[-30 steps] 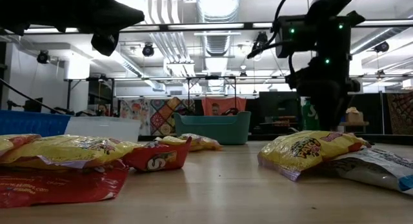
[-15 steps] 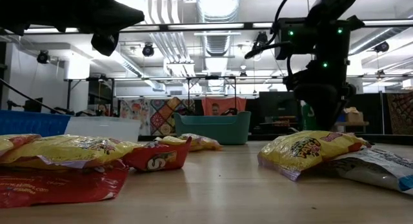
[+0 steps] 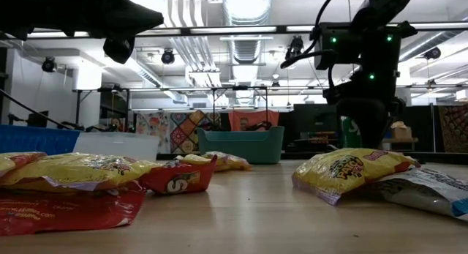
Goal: Sort candy
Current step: Put the red candy into the green bin
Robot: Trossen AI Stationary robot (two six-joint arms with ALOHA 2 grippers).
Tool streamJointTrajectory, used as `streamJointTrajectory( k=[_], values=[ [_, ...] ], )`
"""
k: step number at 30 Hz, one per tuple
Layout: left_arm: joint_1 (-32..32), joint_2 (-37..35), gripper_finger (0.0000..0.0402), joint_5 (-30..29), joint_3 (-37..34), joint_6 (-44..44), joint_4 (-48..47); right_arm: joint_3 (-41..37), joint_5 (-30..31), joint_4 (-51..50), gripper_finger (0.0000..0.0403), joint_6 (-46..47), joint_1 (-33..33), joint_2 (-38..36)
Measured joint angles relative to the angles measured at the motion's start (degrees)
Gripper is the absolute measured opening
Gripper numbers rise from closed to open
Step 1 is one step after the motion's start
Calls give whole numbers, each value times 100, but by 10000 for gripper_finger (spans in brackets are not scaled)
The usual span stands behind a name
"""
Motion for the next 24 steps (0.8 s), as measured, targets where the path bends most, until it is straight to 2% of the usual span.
streamJointTrajectory(
  k=[12, 18, 21, 24],
  values=[
    [0, 0, 0, -52, 0, 0, 2, 0, 136, 72, 8, -42, 0, -844],
    [0, 0, 0, -98, 0, 0, 9, 0, 135, -150, 9, 512, 0, -1004],
    [2, 0, 0, -138, 0, 0, 13, 0, 83, -215, 24, 557, 0, -877],
    [1, 0, 0, -140, 0, 0, 23, 0, 42, -228, 56, 559, 0, -692]
  ],
)
